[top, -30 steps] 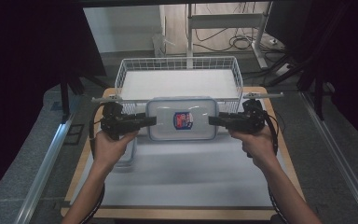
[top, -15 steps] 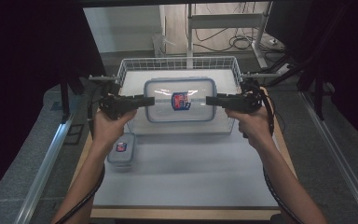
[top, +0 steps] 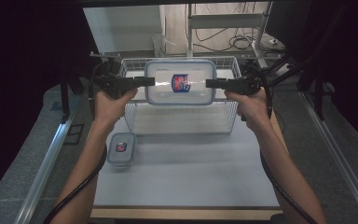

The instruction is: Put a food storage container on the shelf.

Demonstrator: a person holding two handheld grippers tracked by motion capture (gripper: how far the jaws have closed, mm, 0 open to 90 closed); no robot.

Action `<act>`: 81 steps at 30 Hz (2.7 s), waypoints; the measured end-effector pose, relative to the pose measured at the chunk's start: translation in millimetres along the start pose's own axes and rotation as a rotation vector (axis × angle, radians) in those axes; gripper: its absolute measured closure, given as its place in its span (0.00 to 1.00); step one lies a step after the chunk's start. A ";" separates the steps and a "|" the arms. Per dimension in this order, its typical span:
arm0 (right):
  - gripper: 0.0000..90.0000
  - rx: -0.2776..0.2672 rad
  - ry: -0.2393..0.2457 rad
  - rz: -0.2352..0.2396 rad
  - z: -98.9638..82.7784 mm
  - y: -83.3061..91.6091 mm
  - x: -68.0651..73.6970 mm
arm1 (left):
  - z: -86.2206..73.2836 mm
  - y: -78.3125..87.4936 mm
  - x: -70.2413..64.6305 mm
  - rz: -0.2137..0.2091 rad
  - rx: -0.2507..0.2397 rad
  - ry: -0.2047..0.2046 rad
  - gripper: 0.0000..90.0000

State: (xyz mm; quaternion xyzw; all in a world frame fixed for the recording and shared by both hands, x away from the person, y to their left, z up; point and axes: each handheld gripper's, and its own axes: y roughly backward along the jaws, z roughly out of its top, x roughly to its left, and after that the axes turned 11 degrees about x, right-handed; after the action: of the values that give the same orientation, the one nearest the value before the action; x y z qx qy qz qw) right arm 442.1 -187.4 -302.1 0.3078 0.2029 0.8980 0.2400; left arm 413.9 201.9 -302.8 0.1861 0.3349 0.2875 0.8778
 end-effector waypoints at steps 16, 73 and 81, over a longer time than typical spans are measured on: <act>0.55 0.010 -0.046 0.002 19.8 -13.3 -14.0 | 6.9 -8.1 20.2 -0.012 -0.006 0.073 0.57; 1.00 0.047 0.247 -0.266 -24.1 -33.6 4.3 | -29.9 -45.7 1.8 0.188 0.016 -0.176 0.98; 0.99 0.046 0.227 -0.289 -20.1 -36.5 -4.1 | -24.0 -52.7 7.9 0.198 0.018 -0.136 0.96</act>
State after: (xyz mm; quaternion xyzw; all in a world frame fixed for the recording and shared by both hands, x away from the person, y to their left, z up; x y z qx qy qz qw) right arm 443.0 -164.7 -337.2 0.1777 0.2913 0.8783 0.3348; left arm 422.1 169.7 -351.0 0.2453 0.2570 0.3563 0.8642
